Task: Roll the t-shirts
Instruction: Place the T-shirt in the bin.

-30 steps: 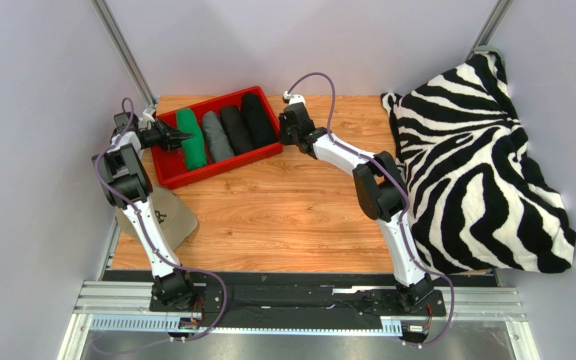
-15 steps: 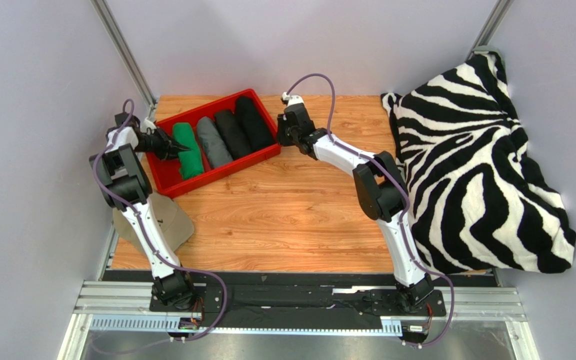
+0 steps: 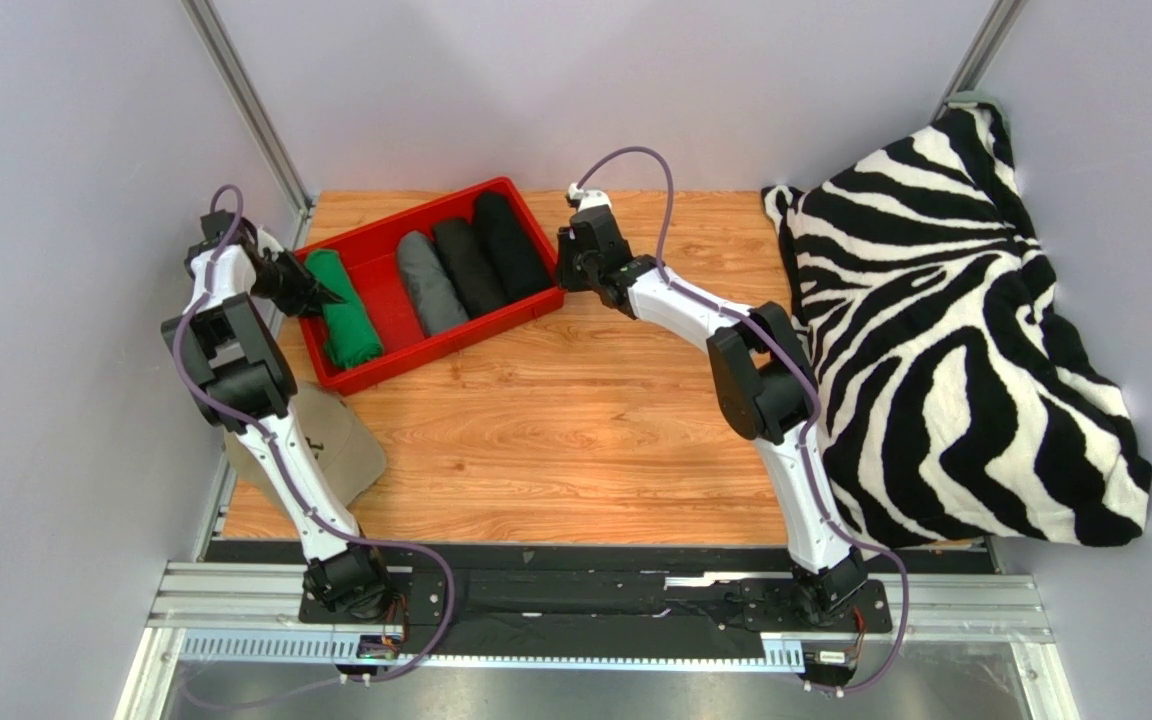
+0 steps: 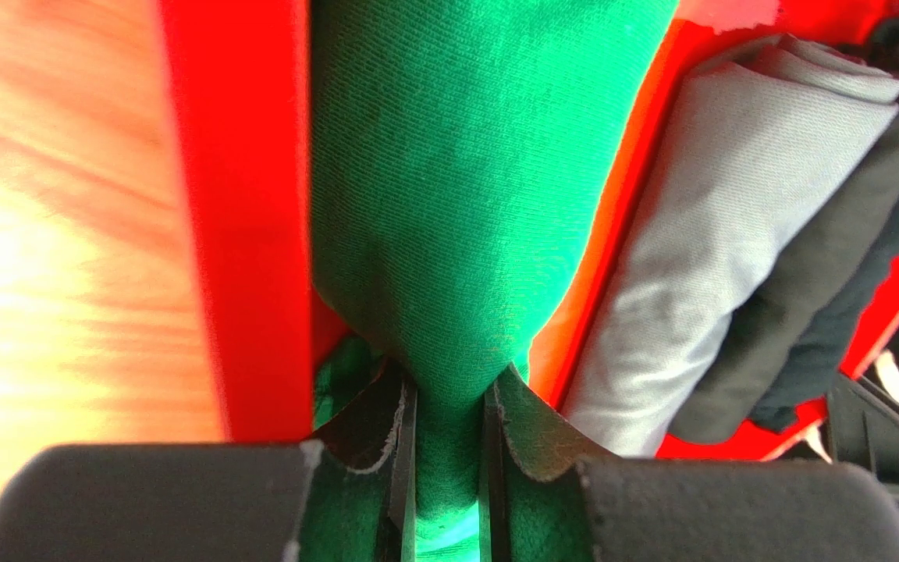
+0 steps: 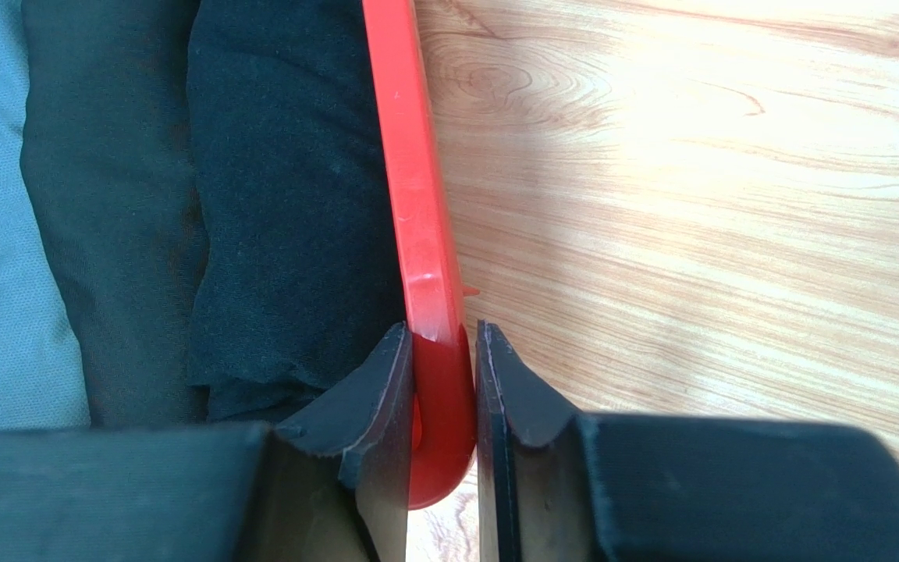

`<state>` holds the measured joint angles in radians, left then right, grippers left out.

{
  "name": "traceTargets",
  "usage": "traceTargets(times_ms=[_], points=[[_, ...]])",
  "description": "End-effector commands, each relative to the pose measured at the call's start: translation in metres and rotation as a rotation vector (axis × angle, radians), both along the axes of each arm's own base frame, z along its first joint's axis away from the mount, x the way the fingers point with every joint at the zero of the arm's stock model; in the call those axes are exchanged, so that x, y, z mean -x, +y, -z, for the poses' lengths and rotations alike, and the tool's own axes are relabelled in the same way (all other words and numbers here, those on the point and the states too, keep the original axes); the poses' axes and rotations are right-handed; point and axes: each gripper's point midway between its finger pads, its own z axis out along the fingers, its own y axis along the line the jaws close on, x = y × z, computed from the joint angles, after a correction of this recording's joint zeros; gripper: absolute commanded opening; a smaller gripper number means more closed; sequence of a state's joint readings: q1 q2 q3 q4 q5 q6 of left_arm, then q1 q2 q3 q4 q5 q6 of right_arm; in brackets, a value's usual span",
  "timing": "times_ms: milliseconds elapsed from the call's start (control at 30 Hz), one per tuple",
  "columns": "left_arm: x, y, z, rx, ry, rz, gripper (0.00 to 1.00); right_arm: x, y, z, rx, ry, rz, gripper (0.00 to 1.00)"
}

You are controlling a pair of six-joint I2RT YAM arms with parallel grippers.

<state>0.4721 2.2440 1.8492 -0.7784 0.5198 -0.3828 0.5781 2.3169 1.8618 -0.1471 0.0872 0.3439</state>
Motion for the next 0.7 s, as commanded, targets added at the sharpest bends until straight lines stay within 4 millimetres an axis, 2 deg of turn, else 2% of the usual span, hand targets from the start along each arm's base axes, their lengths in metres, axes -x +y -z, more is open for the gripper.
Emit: traceTargets(times_ms=[0,167,333,400,467,633,667], points=[[0.001,0.036,-0.024,-0.153,-0.020,-0.068,0.01,-0.016,-0.081,0.018,0.138,0.058,0.261,0.00],[0.000,0.042,-0.026,-0.192,-0.013,-0.069,0.06,-0.015,-0.079,0.019,0.131,0.063,0.258,0.00],[0.006,0.046,-0.018,-0.226,0.025,-0.065,0.11,-0.015,-0.077,0.017,0.125,0.063,0.253,0.00],[0.008,0.046,-0.017,-0.227,0.033,-0.070,0.17,-0.015,-0.076,0.018,0.120,0.066,0.251,0.00],[0.008,0.045,-0.016,-0.237,0.029,-0.077,0.33,-0.015,-0.076,0.016,0.119,0.063,0.249,0.00],[0.009,0.049,-0.026,-0.275,0.022,-0.097,0.42,-0.014,-0.076,0.017,0.119,0.069,0.243,0.00],[0.009,0.049,-0.029,-0.283,0.018,-0.096,0.48,-0.014,-0.075,0.018,0.119,0.069,0.241,0.00]])
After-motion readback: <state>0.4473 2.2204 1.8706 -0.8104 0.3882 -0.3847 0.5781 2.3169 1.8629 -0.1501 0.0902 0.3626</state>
